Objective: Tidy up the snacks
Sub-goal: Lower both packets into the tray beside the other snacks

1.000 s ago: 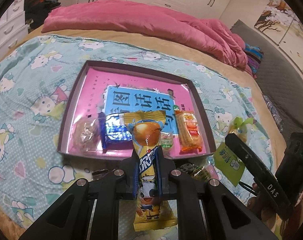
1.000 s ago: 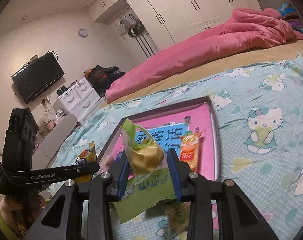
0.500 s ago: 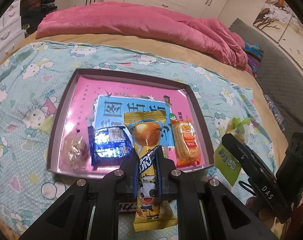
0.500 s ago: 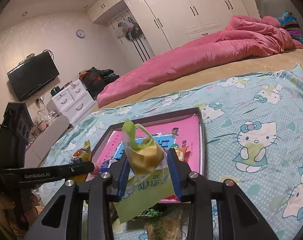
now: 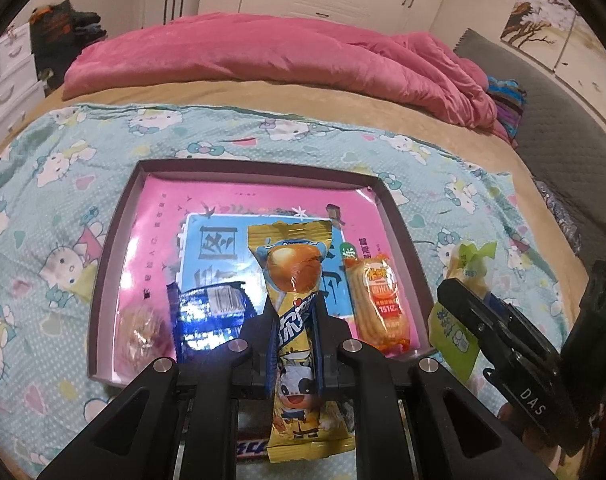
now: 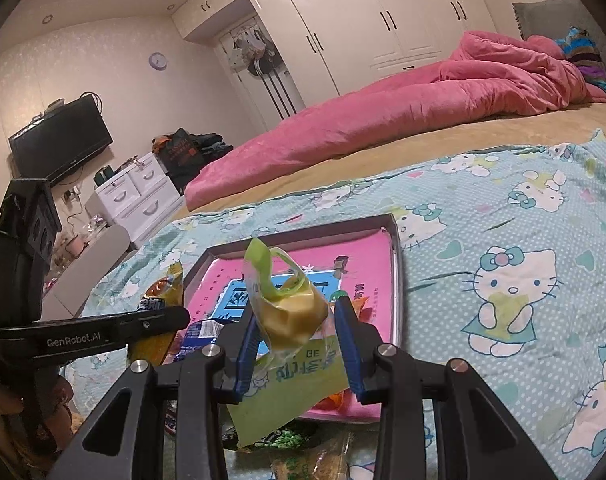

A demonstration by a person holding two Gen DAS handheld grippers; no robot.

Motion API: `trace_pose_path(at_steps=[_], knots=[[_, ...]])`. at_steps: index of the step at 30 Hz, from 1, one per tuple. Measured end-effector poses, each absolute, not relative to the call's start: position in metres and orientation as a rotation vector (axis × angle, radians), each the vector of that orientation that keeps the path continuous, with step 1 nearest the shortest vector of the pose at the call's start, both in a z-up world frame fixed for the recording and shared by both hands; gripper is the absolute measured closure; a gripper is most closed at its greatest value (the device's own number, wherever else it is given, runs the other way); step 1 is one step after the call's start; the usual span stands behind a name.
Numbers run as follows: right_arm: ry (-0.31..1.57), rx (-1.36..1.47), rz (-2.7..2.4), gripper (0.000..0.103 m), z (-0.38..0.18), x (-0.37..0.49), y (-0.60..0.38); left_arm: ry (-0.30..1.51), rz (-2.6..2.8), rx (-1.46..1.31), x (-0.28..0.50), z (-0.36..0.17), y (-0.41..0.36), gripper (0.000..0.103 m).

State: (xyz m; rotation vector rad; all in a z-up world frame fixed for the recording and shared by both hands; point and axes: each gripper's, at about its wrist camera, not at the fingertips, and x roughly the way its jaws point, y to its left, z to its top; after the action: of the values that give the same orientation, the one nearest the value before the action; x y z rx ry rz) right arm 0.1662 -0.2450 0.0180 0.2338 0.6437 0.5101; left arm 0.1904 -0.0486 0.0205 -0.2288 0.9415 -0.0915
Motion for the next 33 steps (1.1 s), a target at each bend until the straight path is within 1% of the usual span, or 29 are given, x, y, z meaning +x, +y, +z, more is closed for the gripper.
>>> trace_pose_path(at_steps=[33], knots=[[0.673, 0.125, 0.455, 0.066, -0.01, 0.185, -0.239, 0.946, -0.1, -0.239, 0.227, -0.011, -0.057, 0.089]])
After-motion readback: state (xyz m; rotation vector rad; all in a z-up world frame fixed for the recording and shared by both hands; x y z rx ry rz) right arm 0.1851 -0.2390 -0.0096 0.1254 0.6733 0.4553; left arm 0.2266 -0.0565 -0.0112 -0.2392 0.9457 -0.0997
